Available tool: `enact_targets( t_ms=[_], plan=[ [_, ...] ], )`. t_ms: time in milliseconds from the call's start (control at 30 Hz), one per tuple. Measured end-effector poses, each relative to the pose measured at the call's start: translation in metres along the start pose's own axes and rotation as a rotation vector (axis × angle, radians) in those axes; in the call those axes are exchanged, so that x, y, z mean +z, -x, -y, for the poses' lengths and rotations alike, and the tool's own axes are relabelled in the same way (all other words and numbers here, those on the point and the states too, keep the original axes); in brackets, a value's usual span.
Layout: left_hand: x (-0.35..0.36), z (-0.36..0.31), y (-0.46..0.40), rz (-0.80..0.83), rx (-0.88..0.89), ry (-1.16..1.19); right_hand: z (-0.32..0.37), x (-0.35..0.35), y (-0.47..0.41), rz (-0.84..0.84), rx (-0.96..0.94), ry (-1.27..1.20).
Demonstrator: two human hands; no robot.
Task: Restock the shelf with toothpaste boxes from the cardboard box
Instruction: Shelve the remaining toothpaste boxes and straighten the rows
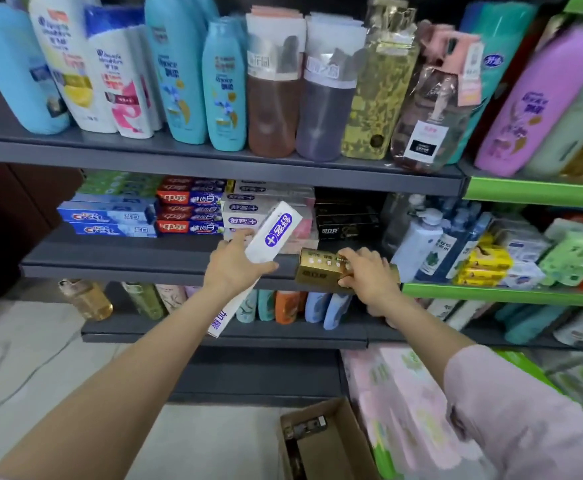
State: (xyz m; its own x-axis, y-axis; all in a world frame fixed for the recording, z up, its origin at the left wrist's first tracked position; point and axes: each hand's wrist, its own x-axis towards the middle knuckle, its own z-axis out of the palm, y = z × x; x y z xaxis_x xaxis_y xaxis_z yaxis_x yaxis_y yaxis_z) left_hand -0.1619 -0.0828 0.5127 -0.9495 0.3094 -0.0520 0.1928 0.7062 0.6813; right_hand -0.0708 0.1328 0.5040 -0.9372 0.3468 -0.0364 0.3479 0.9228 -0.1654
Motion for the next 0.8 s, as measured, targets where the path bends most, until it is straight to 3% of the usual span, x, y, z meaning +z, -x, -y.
enact_targets(
  t_ms=[133, 467, 800],
  plan=[
    [0.017, -0.002, -0.028, -0.004, 0.032, -0.150, -0.019, -0.005, -0.033, 0.085, -0.064, 0.078],
    [0.044, -0.014, -0.084, -0.115, 0.225, -0.642, -0.057, 0.019, -0.116, 0.108, -0.081, 0.188],
    [0.059, -0.022, -0.116, -0.053, 0.281, -0.693, -0.044, 0.079, -0.123, 0.165, 0.000, 0.088]
  ],
)
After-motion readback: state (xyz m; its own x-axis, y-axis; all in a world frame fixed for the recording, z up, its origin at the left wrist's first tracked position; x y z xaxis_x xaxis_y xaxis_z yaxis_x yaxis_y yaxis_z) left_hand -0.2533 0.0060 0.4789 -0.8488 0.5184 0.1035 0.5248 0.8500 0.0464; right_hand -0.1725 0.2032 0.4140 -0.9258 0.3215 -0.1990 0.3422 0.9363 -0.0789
